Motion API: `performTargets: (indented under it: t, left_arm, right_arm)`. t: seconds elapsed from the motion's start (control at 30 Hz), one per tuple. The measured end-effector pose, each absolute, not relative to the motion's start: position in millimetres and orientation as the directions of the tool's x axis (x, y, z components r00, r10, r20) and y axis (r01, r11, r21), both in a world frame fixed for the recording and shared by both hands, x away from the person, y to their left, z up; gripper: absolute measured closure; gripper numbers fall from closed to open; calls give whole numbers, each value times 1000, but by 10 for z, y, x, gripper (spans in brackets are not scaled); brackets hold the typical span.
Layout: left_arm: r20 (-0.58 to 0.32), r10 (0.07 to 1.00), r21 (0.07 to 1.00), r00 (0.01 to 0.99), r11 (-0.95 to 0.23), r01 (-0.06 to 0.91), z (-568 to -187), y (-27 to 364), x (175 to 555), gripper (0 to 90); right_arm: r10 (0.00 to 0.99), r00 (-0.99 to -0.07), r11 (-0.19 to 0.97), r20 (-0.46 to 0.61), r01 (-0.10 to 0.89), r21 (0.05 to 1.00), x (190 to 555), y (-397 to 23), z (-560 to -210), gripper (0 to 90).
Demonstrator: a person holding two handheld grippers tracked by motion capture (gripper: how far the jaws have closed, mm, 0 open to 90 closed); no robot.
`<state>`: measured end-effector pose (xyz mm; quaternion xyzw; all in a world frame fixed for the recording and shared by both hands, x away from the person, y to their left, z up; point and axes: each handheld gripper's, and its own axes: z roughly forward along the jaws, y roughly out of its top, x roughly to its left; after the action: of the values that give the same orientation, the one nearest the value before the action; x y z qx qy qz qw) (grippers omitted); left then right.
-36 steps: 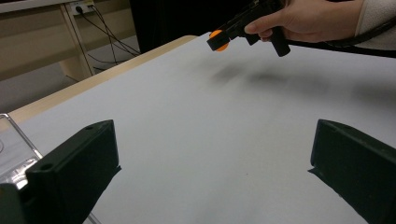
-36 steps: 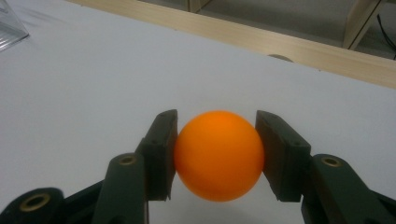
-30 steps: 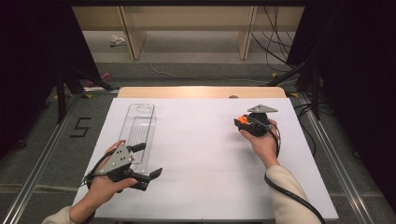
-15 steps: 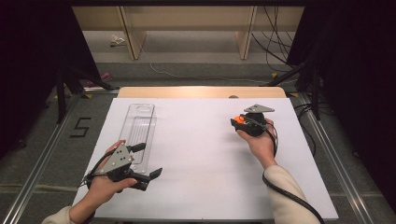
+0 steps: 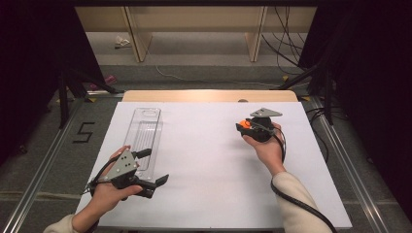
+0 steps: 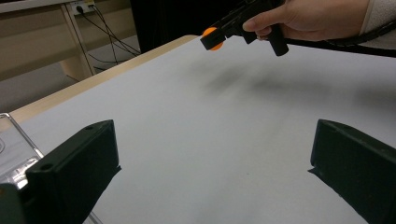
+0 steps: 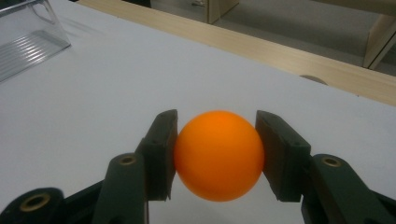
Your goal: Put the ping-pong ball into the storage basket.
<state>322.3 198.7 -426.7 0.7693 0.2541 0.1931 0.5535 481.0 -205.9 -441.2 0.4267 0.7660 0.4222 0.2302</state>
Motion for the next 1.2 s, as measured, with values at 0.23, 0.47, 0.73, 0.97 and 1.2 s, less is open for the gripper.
performTargets:
  t: [0.23, 0.47, 0.73, 0.97, 1.2]
  left_arm:
    - [17, 606, 950, 795, -258, 177, -4266, 1988, 3223, 5]
    - [17, 606, 950, 795, -258, 176, -4266, 1988, 3223, 5]
    - [18, 605, 950, 796, -259, 176, -4265, 1989, 3223, 5]
    - [19, 605, 950, 796, -260, 175, -4265, 1989, 3223, 5]
    - [19, 605, 949, 796, -261, 176, -4265, 1989, 3223, 5]
  right_arm:
    - [837, -548, 284, 11, 451, 846, 4795, -1988, -4385, 516]
    - [832, -555, 284, 13, 446, 849, 4787, -1955, -4376, 515]
    - [821, -571, 287, 15, 434, 854, 4773, -1900, -4354, 516]
    - [812, -583, 291, 17, 430, 854, 4762, -1849, -4344, 516]
    - [804, -594, 293, 18, 423, 858, 4752, -1808, -4329, 515]
